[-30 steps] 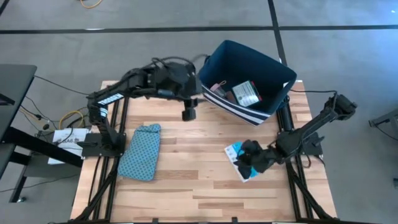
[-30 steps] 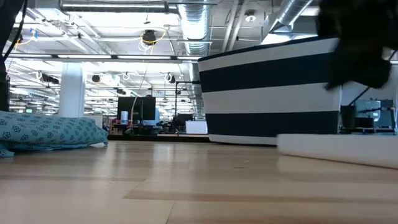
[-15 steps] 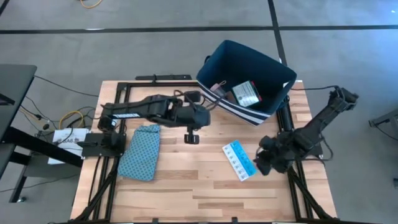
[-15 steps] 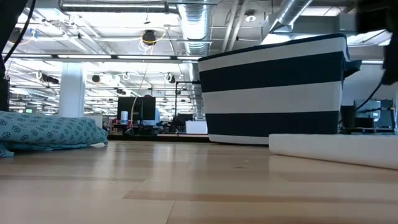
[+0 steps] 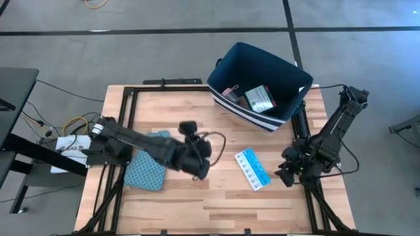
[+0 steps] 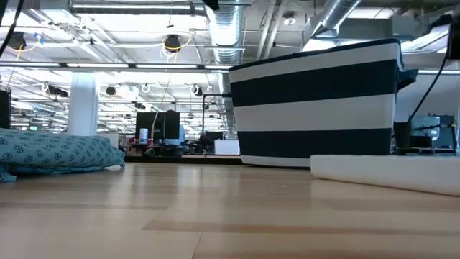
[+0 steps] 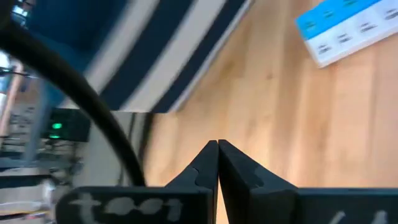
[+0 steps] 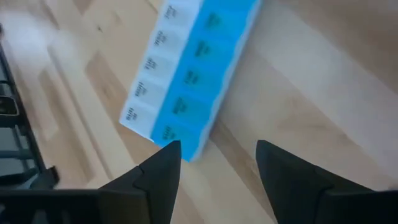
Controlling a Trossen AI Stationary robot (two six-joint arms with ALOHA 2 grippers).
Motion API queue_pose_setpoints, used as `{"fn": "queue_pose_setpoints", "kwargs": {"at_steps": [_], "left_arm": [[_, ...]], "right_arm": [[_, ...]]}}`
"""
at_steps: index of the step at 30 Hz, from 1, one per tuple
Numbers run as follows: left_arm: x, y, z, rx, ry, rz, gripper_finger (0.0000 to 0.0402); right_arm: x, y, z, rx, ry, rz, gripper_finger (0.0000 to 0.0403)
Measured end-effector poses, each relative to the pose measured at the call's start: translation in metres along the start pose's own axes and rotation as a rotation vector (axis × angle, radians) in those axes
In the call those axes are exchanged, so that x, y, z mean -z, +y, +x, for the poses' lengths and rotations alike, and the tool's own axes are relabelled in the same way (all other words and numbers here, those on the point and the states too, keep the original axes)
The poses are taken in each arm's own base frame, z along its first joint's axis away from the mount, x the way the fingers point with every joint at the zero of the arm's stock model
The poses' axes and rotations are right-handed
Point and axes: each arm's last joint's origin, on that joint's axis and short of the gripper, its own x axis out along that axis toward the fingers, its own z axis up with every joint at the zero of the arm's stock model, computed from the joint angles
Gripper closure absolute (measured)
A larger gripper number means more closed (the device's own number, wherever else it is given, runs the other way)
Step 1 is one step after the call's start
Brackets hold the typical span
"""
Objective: Pick & place medical supplies in basket/bin
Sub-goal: Put the medicine organizer into the blue organizer bin
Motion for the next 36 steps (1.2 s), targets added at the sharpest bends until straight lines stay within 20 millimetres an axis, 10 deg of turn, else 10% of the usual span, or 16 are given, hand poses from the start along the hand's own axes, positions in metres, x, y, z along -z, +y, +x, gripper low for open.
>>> {"fn": "queue_pose_setpoints", "kwargs": {"at_steps": [5,12,21,36], "left_arm": [[0.020,-0.034,0.040,0.155,-0.114,-0.186,0.0401],[0.028,-0.072,0.104,0.584,-0.728,-0.358,0.0401],[0.010,-0.126,0.188,0.634,-0.744,-0.516,0.0401],[-0.029,-0.160,0.172,0.447,-0.454,-0.456,0.0401]], "right_arm": [[0.010,-0.009,0.012,-0.140,0.017,0.062,0.0202],[0.015,-0.024,0.030,-0.132,0.006,0.093,0.0205],[0.009,-0.032,0.054,-0.237,-0.051,0.229,0.0201],[-0.001,-0.033,0.081,-0.182,-0.071,0.281,0.0214]]}}
